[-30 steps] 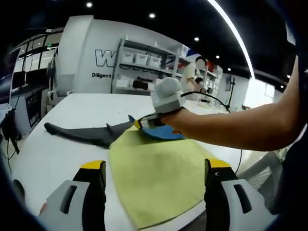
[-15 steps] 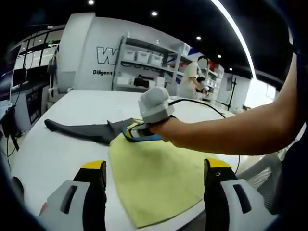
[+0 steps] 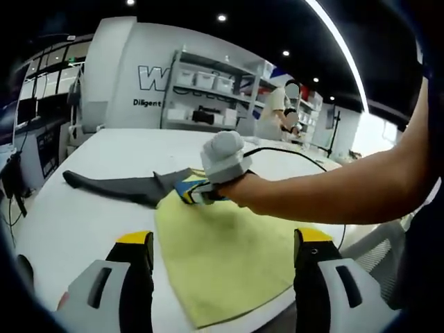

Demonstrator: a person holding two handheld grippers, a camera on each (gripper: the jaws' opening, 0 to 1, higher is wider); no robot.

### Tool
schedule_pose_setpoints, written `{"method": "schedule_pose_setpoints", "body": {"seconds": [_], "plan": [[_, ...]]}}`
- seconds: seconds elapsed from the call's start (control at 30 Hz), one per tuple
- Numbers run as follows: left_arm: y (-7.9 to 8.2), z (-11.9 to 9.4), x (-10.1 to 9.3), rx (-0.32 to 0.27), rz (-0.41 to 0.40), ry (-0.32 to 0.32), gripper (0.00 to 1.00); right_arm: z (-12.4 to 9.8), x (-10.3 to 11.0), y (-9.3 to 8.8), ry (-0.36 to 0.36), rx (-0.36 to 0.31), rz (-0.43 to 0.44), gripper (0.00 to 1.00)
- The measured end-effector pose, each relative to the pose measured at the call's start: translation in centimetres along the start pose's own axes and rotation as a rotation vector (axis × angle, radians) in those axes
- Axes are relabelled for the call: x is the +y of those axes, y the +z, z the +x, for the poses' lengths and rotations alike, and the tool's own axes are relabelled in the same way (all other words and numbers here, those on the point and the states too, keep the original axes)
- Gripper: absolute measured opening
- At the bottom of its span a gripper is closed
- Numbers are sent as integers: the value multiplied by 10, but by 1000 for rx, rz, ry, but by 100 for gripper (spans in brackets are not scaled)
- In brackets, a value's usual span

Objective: Fold the garment on the visible template until the final outline fits inside the template.

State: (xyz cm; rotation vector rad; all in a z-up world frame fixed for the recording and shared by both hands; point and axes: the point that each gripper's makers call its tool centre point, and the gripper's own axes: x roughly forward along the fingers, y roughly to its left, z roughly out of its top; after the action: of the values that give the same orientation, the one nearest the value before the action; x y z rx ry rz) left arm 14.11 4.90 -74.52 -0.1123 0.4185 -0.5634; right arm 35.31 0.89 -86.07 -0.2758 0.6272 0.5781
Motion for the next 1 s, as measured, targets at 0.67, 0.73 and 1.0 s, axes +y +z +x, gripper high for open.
{"method": "schedule_pose_setpoints", "body": {"seconds": [0.67, 0.73, 1.0], "plan": [[-1, 1, -6, 8, 27, -22, 79, -54, -26, 7, -46, -86, 40, 11], [-1, 2, -7, 9, 31, -25, 79, -61, -29, 3, -52, -83, 38, 13], [-2, 3, -7, 11, 44, -35, 79, -93, -33, -12, -69, -90, 77, 28]]}}
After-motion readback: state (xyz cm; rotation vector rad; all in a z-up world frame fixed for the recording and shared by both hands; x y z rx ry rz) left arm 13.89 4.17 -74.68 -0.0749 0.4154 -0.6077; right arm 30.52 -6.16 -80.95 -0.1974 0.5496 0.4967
